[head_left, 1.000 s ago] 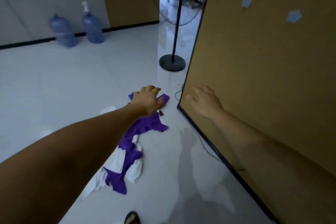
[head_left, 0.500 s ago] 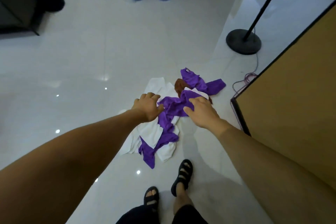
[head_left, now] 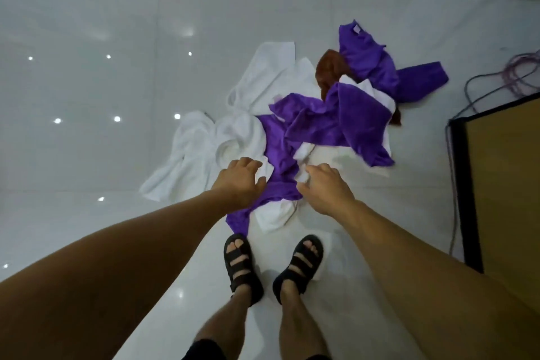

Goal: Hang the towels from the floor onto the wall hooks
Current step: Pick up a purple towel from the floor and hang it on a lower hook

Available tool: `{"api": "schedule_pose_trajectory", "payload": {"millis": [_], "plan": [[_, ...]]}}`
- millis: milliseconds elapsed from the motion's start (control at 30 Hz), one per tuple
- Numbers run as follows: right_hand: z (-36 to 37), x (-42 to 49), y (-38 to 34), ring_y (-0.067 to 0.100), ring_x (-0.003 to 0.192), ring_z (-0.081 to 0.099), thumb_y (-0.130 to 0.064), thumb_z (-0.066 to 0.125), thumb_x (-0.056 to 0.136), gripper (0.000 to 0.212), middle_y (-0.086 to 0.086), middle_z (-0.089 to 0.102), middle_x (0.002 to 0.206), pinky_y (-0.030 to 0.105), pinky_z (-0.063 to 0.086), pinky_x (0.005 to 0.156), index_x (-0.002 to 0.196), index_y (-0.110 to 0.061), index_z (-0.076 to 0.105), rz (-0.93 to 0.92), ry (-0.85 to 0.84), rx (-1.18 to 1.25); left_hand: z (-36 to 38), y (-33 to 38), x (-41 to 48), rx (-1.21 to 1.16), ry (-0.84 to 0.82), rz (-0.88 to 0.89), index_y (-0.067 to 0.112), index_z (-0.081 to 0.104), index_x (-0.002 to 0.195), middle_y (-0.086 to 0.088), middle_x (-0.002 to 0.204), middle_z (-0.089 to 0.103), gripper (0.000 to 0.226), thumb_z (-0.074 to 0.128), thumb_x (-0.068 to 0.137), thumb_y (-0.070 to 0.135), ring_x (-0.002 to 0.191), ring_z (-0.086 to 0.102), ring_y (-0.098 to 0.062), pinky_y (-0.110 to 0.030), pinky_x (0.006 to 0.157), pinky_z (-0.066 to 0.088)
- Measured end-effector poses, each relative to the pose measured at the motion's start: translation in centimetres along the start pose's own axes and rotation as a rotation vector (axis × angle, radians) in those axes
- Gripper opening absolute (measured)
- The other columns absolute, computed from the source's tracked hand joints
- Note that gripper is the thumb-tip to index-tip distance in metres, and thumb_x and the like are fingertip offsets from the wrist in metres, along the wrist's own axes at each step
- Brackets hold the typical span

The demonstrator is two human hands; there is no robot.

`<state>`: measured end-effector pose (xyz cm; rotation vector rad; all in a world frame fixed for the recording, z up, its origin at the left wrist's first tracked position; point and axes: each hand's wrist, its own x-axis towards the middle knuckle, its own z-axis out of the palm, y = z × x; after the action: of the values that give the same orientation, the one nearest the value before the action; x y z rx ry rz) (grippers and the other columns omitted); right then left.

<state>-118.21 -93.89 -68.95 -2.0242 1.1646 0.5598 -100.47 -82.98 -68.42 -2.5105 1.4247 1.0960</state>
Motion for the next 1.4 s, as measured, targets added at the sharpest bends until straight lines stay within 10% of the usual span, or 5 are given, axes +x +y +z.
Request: {"api": "schedule_pose_trajectory", "payload": {"millis": [400,600,900,1267,1400], "plan": [[22.8,21.1,9.3,0.033,0.136,0.03,-0.033,0.064,0.088,0.076,0.013,0.025,0.153,0.043,0.037,0.105,0.15,-0.014,0.023,0.038,-0.106,-0.063,21.2,-10.4,17.0,0.003,-0.044,-0.01,0.018,0.042,0.14,-0.006,0.145,0.041,0.051,0.044,0.094,0.038,0.131,0.036,-0.028,-0.044,0.101,0.036],[24.8,21.2,9.6,0.035,0.101,0.059,-0.02,0.055,0.088,0.025,0.017,0.059,0.11,0.034,0.044,0.074,0.108,-0.006,0.059,0.068,-0.075,-0.029,22.2,-10.9,16.4,-0.012,-0.077,0.003,0.02,0.036,0.144,-0.005,0.147,0.039,0.056,0.049,0.092,0.04,0.133,0.035,-0.027,-0.042,0.1,0.037],[8.8,9.2,1.2,0.016,0.071,0.054,-0.028,0.065,0.073,0.011,-0.009,0.056,0.069,0.027,0.04,0.064,0.07,-0.025,0.055,-0.105,0.05,0.461,7.1,-2.1,8.9,-0.151,-0.318,0.13,0.031,0.05,0.127,0.004,0.117,0.063,0.058,0.073,0.074,0.036,0.101,0.06,-0.019,-0.036,0.088,0.05],[-20.0,-5.9,-4.1,0.012,0.093,0.061,-0.04,0.089,0.061,0.056,-0.007,0.064,0.102,0.024,0.047,0.08,0.109,-0.023,0.066,-0.136,0.138,0.356,-17.9,11.3,-1.5,-0.021,0.041,0.37,0.024,0.046,0.107,0.001,0.085,0.057,0.026,0.055,0.082,0.023,0.075,0.051,-0.023,-0.03,0.063,0.034],[-28.2,-13.4,-5.2,0.013,0.08,0.06,-0.039,0.085,0.065,0.027,-0.011,0.063,0.081,0.024,0.041,0.066,0.075,-0.031,0.062,-0.132,0.225,0.204,-25.2,15.1,-6.3,0.092,0.226,0.442,0.025,0.043,0.086,0.0,0.081,0.058,0.016,0.056,0.079,0.022,0.074,0.052,-0.026,-0.029,0.062,0.03]]}}
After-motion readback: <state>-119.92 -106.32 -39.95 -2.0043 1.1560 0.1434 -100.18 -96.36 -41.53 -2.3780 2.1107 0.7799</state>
